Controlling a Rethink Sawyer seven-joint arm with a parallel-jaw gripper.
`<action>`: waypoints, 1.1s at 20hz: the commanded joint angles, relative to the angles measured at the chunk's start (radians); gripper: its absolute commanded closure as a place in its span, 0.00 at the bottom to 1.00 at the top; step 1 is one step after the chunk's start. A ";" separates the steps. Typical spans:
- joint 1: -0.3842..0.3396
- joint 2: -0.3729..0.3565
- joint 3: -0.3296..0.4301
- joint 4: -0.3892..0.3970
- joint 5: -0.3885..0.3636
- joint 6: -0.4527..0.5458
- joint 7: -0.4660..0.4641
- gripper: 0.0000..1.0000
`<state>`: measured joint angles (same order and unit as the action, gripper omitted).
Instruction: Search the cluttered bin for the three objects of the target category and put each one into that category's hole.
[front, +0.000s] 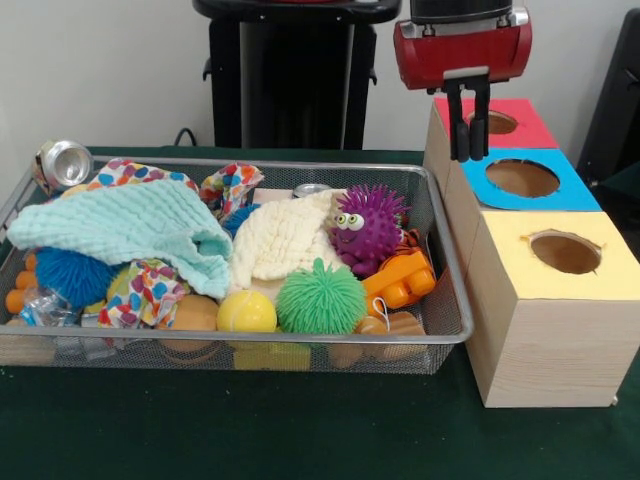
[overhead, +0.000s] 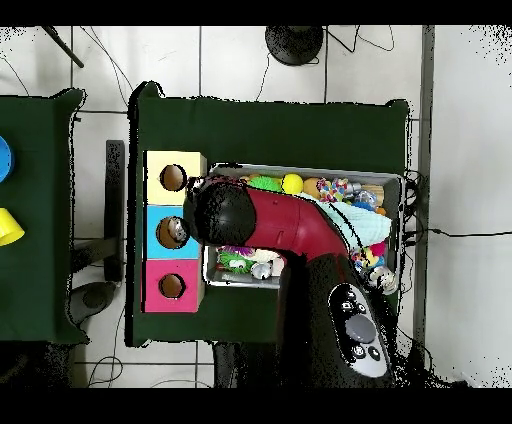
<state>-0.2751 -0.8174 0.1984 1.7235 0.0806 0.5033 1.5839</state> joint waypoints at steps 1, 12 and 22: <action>-0.018 0.029 0.073 0.069 -0.062 0.095 -0.014 1.00; -0.005 0.012 0.037 -0.047 -0.141 0.250 -0.037 1.00; -0.027 0.053 0.060 -0.233 -0.187 0.422 -0.063 1.00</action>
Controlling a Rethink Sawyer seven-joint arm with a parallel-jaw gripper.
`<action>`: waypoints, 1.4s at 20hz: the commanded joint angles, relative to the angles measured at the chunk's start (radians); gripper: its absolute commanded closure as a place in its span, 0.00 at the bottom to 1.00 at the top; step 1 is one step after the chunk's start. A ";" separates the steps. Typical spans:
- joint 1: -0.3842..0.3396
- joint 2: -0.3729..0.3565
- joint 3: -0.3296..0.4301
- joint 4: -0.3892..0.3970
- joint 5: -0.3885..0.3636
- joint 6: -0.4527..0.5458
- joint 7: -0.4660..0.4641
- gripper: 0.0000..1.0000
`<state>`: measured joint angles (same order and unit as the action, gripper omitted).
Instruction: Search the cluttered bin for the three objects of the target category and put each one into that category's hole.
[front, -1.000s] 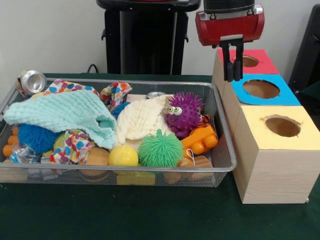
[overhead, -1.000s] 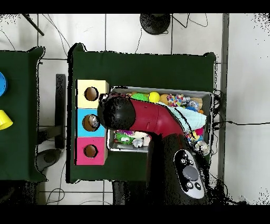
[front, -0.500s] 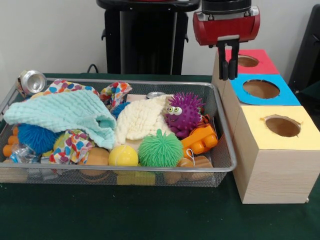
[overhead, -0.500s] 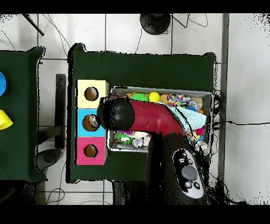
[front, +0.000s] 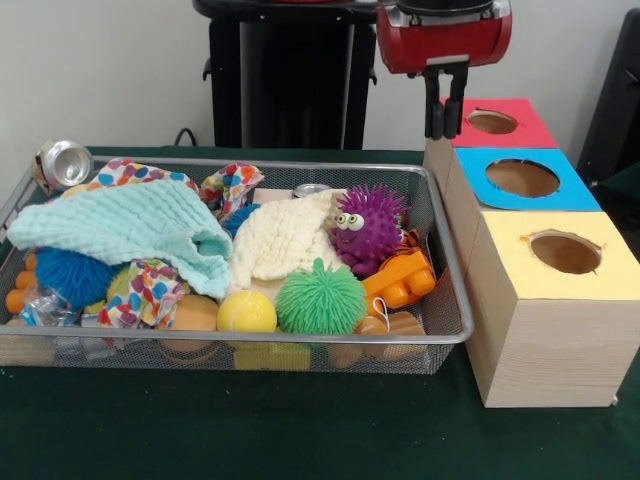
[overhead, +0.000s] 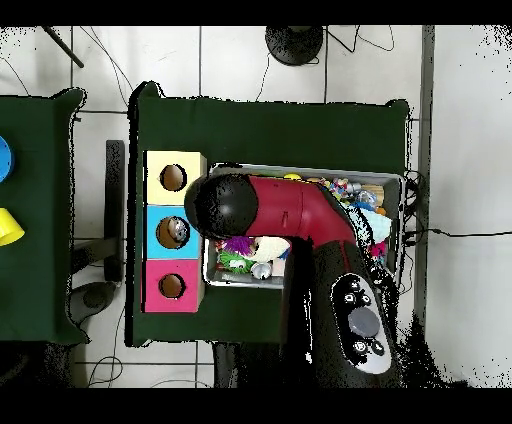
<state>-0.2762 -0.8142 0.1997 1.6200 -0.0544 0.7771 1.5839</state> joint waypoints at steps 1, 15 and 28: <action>-0.032 0.055 0.064 -0.137 -0.052 0.154 -0.066 1.00; -0.051 0.063 0.080 -0.073 -0.077 0.042 -0.038 1.00; -0.036 0.063 0.080 -0.065 -0.126 -0.016 -0.015 1.00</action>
<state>-0.3111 -0.7909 0.2248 1.5171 -0.1322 0.8050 1.5839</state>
